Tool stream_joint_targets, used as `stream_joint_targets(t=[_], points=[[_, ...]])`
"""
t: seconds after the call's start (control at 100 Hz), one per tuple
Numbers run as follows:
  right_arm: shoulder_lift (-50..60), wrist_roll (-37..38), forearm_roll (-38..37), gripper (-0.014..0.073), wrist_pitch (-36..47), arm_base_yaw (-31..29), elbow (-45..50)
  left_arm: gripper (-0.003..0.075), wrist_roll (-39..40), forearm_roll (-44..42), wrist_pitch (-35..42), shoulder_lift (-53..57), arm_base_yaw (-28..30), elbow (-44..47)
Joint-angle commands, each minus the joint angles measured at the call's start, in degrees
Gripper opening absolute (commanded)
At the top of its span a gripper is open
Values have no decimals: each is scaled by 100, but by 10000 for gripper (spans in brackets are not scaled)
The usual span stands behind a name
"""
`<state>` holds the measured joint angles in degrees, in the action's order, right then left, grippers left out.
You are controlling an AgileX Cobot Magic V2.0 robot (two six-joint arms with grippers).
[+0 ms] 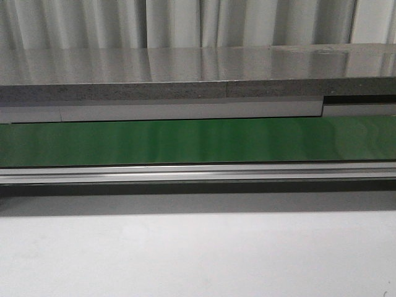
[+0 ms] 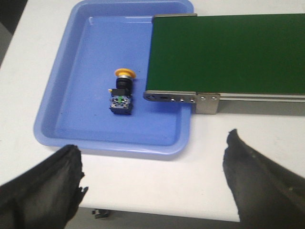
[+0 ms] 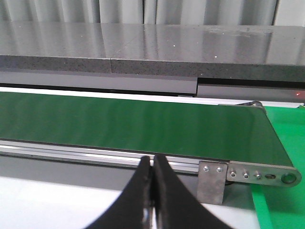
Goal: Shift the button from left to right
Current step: 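Close the left gripper on the yellow push button's black base and lift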
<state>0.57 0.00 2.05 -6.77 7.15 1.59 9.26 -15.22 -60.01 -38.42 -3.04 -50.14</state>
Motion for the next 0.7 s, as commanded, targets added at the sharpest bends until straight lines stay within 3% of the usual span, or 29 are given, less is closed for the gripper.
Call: stream_joint_targets(t=[0.0, 0.18, 0.33, 0.69], points=[[92, 0, -64, -67, 474, -17, -109, 587, 89, -362, 193, -442, 12, -469], [92, 0, -64, -67, 474, -17, -109, 587, 89, -690, 145, -1435, 67, -1167], [92, 0, -64, -67, 474, -17, -109, 587, -165, -714, 235, -2249, 541, -1641], [92, 0, -64, -67, 474, -17, -109, 587, -1125, 669, 673, -3949, 2045, -2393]])
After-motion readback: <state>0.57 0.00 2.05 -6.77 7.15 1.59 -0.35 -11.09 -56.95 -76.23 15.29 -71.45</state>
